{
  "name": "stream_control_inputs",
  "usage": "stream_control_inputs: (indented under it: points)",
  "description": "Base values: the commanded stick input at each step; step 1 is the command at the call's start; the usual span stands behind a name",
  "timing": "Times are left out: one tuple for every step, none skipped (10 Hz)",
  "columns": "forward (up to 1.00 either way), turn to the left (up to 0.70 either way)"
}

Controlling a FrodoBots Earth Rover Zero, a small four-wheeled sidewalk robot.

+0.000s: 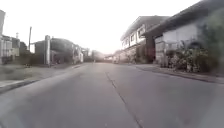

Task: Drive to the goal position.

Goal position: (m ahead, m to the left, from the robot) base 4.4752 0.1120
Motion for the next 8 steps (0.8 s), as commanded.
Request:
stream_control_inputs:
  points:
    - [1.00, -0.40]
    - [1.00, -0.40]
    - [1.00, -0.40]
    - [1.00, -0.40]
    - [1.00, -0.40]
    - [1.00, -0.40]
    - [1.00, -0.40]
    - [1.00, -0.40]
